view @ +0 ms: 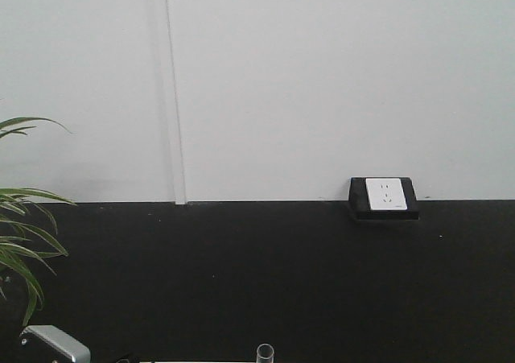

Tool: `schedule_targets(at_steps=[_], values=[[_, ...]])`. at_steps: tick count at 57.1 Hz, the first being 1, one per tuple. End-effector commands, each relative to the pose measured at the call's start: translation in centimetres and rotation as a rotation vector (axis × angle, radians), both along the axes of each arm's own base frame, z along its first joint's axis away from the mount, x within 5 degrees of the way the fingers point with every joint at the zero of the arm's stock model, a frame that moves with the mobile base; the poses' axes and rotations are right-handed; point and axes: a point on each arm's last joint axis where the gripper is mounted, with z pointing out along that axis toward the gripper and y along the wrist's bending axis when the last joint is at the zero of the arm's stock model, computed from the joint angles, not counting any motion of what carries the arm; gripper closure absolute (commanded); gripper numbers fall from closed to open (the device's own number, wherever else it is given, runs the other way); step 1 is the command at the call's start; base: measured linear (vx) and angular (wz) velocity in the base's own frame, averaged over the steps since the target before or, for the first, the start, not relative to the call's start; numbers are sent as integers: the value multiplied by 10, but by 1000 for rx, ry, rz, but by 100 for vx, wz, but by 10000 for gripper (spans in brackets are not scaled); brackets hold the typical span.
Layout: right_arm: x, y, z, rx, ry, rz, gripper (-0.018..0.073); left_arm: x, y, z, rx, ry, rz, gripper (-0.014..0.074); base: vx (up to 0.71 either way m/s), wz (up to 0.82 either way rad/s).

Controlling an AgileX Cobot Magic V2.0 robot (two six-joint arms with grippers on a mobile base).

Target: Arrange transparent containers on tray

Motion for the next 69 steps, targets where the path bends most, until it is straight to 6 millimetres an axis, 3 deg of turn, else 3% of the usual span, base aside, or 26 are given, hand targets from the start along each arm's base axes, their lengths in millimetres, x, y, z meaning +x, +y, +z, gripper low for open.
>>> schedule_targets(at_steps=[1, 22, 39, 55, 61, 69], values=[[3, 0, 17, -21, -108, 7, 129, 5, -4, 22, -75, -121, -2, 419, 0, 0], [3, 0, 20, -21, -134, 10, 129, -9, 3, 65, -110, -240, 6, 420, 0, 0], [4, 0, 21, -21, -149, 12, 129, 0, 4, 135, -75, -272, 50, 420, 0, 0], [6, 3, 25, 25, -200, 30, 132, -8, 10, 174, -66, -289, 77, 420, 0, 0], [16, 15, 24, 4, -207, 129, 132, -14, 13, 177, -65, -288, 83, 420, 0, 0], [33, 48, 15, 2, -173, 342, 132, -19, 17, 176, -39, -241, 94, 420, 0, 0]])
